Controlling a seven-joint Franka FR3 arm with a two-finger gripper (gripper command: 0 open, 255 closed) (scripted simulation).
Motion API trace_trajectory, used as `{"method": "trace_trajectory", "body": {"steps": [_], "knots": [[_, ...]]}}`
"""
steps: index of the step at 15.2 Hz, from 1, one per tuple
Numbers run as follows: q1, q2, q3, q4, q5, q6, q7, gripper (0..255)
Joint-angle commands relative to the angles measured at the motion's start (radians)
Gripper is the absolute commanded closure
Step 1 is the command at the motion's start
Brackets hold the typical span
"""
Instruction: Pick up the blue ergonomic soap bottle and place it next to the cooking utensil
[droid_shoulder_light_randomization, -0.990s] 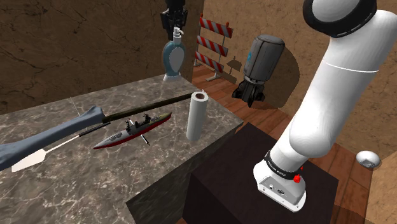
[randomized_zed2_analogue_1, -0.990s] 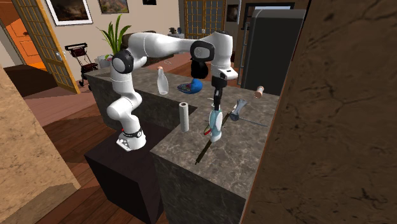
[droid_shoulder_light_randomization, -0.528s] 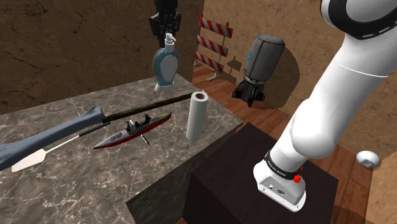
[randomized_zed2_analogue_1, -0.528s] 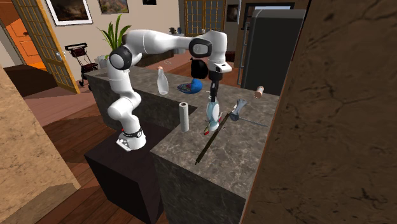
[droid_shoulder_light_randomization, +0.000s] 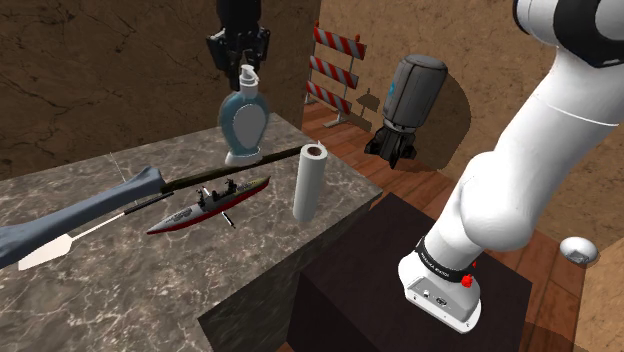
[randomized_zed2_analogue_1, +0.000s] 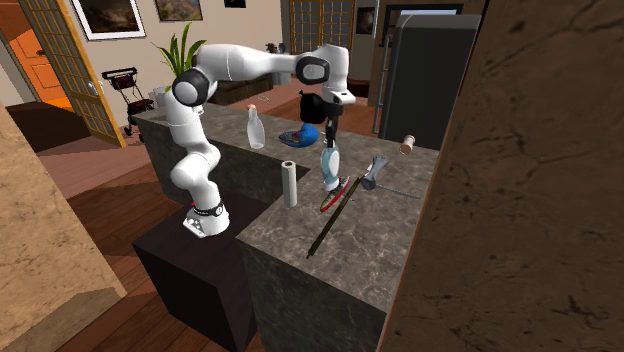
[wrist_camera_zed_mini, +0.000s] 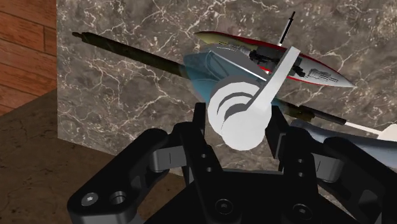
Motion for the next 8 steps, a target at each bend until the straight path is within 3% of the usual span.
{"method": "trace_trajectory", "body": {"steps": [1,8], "knots": [[0.023,-0.010,0.024,-0.003,0.003,-0.008,0.048,255],[0.104,0.003,0.111,0.015,0.005,-0.018,0.216,255]]}}
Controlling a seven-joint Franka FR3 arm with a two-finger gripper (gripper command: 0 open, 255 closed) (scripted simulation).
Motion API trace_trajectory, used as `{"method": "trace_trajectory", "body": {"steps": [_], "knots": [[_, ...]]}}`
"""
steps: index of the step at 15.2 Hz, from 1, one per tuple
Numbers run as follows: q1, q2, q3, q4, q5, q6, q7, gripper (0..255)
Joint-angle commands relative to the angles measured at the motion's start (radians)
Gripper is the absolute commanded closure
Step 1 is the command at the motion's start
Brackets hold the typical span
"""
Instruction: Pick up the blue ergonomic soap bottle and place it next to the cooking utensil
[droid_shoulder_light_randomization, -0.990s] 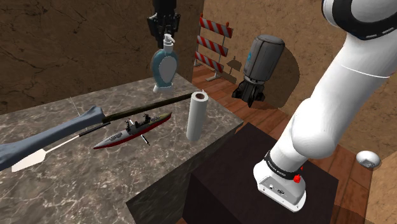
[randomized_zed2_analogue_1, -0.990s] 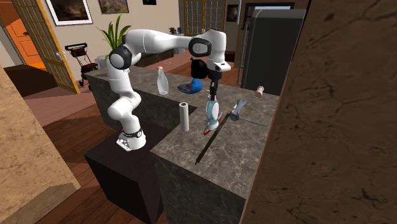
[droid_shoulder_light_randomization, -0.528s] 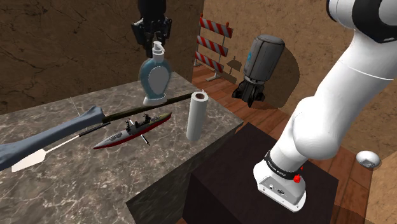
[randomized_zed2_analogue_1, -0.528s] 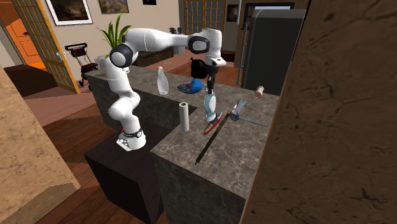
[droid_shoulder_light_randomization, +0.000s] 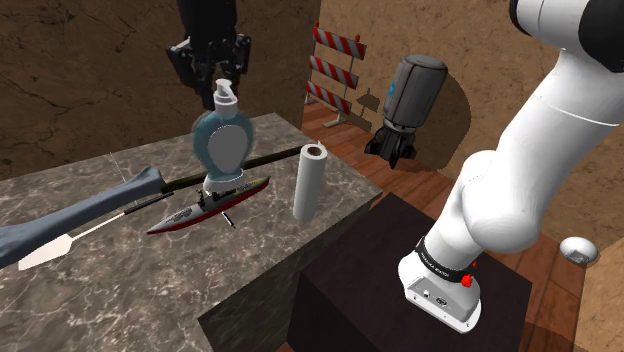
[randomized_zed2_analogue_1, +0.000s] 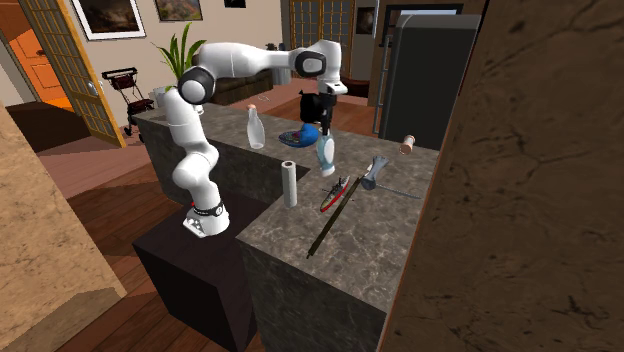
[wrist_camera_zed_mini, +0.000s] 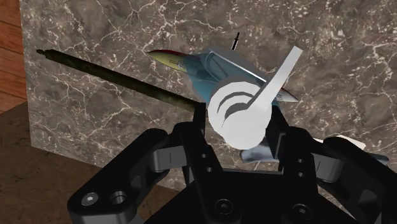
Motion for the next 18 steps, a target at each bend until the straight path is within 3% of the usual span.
{"method": "trace_trajectory", "body": {"steps": [1,7,18], "knots": [[0.024,0.013,0.025,0.011,-0.003,0.000,0.052,255],[0.104,0.078,0.103,0.086,-0.024,-0.020,0.210,255],[0.100,0.061,0.100,-0.081,-0.018,0.132,0.209,255]]}}
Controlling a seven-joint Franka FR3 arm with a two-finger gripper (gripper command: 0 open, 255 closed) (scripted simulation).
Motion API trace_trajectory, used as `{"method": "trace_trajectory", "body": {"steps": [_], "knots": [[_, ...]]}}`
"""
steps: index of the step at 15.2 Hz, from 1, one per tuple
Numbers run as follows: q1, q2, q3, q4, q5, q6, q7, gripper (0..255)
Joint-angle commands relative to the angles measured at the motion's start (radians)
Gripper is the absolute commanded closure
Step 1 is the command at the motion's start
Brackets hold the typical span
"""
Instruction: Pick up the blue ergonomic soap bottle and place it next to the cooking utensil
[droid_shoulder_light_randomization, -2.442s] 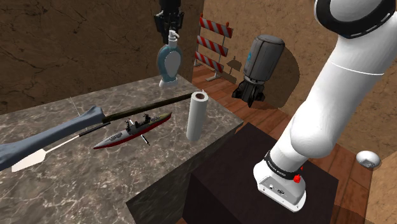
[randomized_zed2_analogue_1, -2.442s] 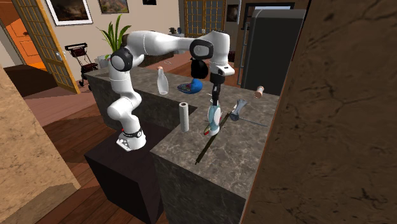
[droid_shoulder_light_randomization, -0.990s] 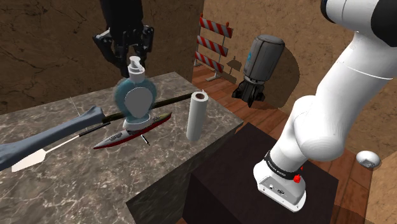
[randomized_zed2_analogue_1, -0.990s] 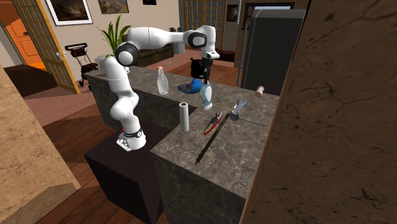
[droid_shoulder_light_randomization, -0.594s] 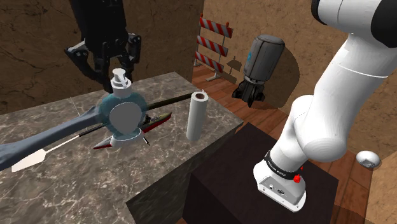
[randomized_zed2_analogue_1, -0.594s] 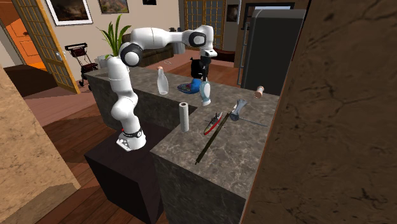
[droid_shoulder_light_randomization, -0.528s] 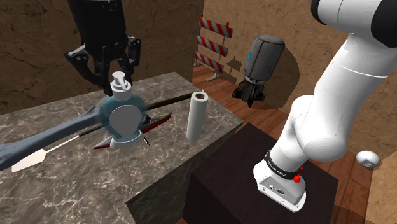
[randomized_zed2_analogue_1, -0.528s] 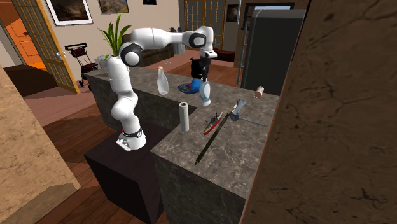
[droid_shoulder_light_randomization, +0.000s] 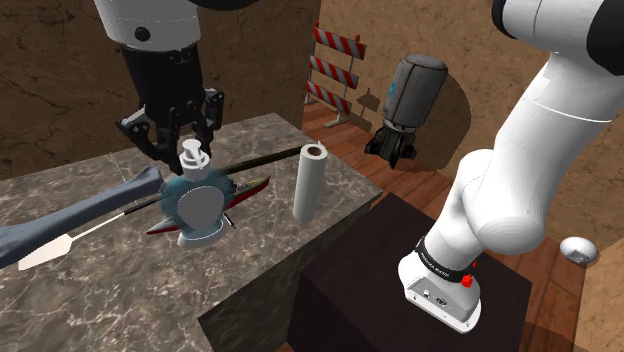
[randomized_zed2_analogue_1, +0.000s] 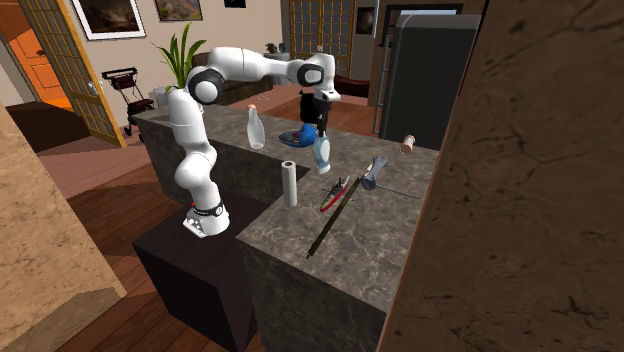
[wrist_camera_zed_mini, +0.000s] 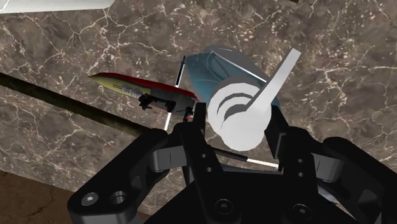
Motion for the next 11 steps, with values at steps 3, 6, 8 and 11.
{"method": "trace_trajectory", "body": {"steps": [3,6,8,11], "knots": [[0.000,0.002,0.000,-0.050,-0.001,0.052,0.003,255],[0.000,0.005,0.000,-0.087,-0.003,0.092,0.004,255],[0.000,0.008,0.000,-0.112,-0.005,0.120,0.006,255],[0.000,0.008,0.000,-0.112,-0.005,0.120,0.006,255]]}}
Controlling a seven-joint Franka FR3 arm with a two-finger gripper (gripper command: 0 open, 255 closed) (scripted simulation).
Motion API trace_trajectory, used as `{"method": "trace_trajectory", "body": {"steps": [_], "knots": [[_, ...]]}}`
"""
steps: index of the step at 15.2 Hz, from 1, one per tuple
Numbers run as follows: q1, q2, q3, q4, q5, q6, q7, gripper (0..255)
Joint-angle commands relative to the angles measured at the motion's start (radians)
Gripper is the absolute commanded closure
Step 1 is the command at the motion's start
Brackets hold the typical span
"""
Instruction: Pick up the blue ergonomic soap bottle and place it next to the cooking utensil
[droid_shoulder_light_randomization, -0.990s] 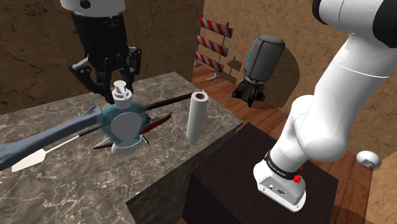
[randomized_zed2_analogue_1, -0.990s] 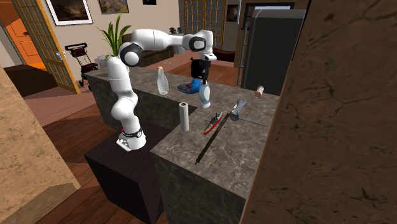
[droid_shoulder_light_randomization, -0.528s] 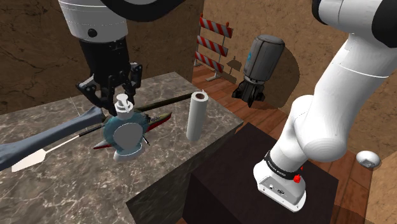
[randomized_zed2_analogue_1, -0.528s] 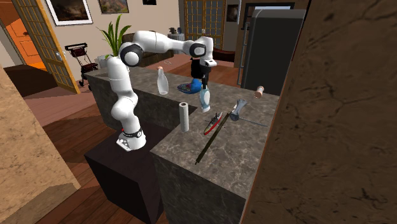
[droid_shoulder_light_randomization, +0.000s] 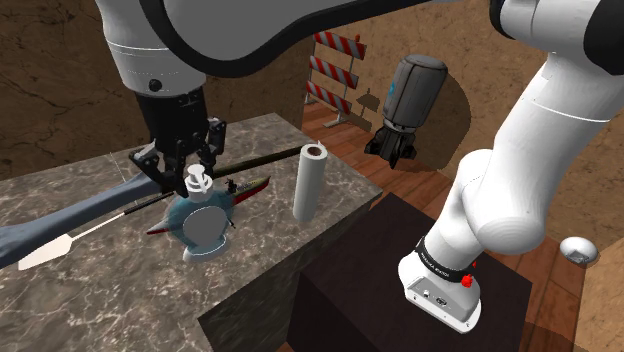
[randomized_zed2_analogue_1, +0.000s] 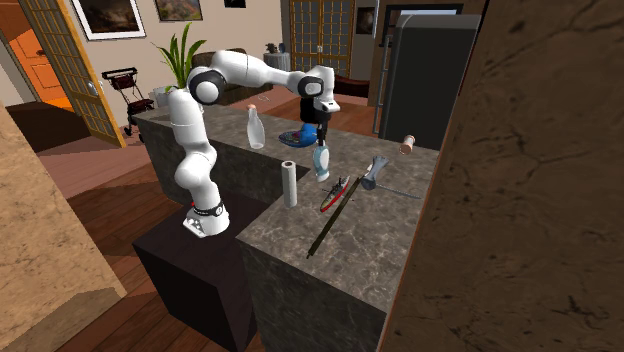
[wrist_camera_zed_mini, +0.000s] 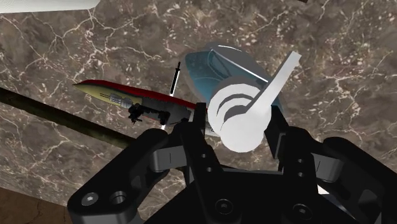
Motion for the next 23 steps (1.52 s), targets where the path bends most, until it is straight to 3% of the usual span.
{"method": "trace_trajectory", "body": {"steps": [1,5,6,11,15,23], "knots": [[0.000,0.000,0.000,-0.002,0.000,0.002,-0.001,255],[0.000,0.000,0.000,-0.002,0.000,0.002,-0.001,255],[0.000,0.000,0.000,-0.002,0.000,0.002,-0.001,0],[0.000,0.000,0.000,-0.002,0.000,0.002,-0.001,0],[0.002,-0.003,0.002,0.123,0.002,-0.125,-0.002,0],[0.002,-0.003,0.002,0.123,0.002,-0.125,-0.002,0]]}}
